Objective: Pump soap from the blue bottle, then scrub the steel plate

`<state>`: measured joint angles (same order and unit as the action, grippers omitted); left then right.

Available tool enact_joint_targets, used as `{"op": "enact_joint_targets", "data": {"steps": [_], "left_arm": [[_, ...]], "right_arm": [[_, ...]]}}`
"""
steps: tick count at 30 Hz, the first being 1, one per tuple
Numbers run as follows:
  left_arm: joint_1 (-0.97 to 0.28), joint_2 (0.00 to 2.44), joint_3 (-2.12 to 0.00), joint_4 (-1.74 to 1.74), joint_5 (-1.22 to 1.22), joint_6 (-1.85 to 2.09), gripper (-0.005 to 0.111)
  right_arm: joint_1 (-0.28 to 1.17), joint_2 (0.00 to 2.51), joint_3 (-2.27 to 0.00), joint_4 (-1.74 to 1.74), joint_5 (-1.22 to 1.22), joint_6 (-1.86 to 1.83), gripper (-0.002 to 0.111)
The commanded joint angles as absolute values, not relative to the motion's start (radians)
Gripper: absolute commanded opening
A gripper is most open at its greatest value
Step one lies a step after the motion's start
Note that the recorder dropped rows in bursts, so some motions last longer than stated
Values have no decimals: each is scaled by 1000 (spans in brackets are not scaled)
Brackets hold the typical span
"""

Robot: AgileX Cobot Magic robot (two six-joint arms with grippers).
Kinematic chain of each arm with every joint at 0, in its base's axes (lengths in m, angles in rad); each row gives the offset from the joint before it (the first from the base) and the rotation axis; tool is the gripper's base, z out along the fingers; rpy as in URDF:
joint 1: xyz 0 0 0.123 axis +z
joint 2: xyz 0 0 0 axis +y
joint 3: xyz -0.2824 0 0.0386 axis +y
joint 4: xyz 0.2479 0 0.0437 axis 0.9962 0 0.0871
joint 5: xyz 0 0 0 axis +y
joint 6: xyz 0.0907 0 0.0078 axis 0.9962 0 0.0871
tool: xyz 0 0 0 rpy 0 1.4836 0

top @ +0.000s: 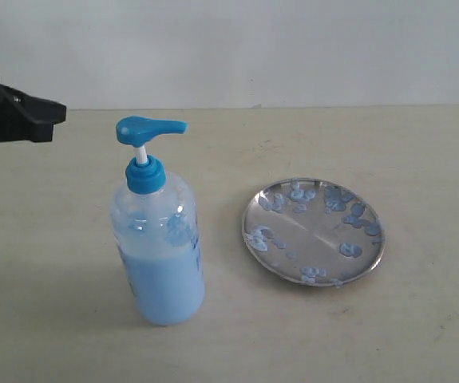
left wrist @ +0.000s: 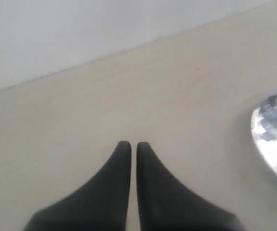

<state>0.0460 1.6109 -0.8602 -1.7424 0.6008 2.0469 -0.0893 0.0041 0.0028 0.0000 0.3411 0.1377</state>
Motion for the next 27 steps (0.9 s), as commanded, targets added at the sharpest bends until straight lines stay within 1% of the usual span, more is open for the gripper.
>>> {"op": "enact_joint_targets", "data": {"steps": [1, 3, 6, 9, 14, 18, 20, 22, 24, 27], "left_arm": [[42, 1546, -877, -1744, 632, 1869, 4], [50, 1509, -877, -1744, 520, 1721, 4], [70, 1437, -877, -1744, 277, 1383, 4], [119, 1391, -888, -1744, 153, 1209, 4], [225, 1402, -944, -1744, 170, 977, 4], [309, 1444, -1032, -1744, 196, 666, 4], [324, 1451, -1056, -1744, 161, 521, 4], [327, 1451, -1083, -1744, 73, 544, 4], [327, 1451, -1139, -1744, -11, 718, 4], [327, 1451, -1246, -1614, -29, 946, 4]], "right_arm": [[-95, 0, 0, -6, 333, 136, 1], [-95, 0, 0, -6, 333, 136, 1], [-95, 0, 0, -6, 333, 136, 1], [-95, 0, 0, -6, 333, 136, 1], [-95, 0, 0, -6, 333, 136, 1], [-95, 0, 0, -6, 333, 136, 1], [-95, 0, 0, -6, 333, 136, 1], [-95, 0, 0, -6, 333, 136, 1], [-95, 0, 0, -6, 333, 136, 1], [-95, 0, 0, -6, 333, 136, 1]]}}
